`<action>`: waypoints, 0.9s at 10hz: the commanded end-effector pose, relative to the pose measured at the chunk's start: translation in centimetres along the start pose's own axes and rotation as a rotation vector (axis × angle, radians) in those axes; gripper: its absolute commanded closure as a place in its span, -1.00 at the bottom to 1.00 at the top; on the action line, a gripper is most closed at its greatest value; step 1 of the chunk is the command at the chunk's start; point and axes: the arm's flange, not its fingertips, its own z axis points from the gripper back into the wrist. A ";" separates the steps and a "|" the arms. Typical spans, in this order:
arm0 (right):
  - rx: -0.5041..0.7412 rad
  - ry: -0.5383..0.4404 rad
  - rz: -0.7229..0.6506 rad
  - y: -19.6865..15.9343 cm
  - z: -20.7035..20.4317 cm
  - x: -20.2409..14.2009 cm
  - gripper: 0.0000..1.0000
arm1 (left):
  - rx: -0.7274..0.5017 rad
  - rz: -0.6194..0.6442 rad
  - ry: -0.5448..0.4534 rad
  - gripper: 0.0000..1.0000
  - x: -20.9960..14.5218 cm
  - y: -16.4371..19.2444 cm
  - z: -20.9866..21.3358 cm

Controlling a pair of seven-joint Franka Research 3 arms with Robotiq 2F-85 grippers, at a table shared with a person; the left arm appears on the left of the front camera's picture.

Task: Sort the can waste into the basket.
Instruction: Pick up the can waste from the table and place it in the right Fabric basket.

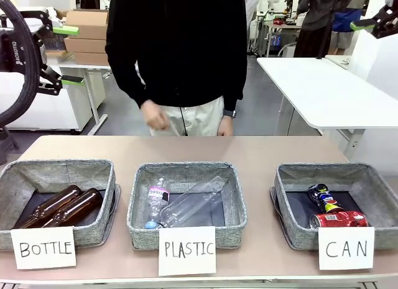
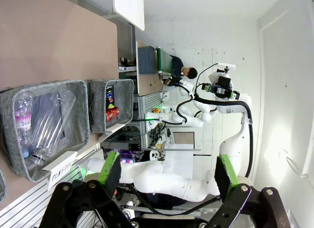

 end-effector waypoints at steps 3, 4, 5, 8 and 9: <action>-0.004 0.007 0.020 -0.2 0.0 -0.2 -1.00 | 0.001 -0.008 0.014 -1.00 -0.1 0.0 0.3; -0.004 0.007 0.020 -0.2 0.0 -0.2 -1.00 | 0.001 -0.008 0.014 -1.00 -0.1 0.0 0.3; -0.004 0.007 0.020 -0.2 0.0 -0.2 -1.00 | 0.001 -0.008 0.014 -1.00 -0.1 0.0 0.3; -0.004 0.007 0.020 -0.2 0.0 -0.2 -1.00 | 0.001 -0.008 0.014 -1.00 -0.1 0.0 0.3; -0.004 0.007 0.020 -0.2 0.0 -0.2 -1.00 | 0.001 -0.008 0.014 -1.00 -0.1 0.0 0.3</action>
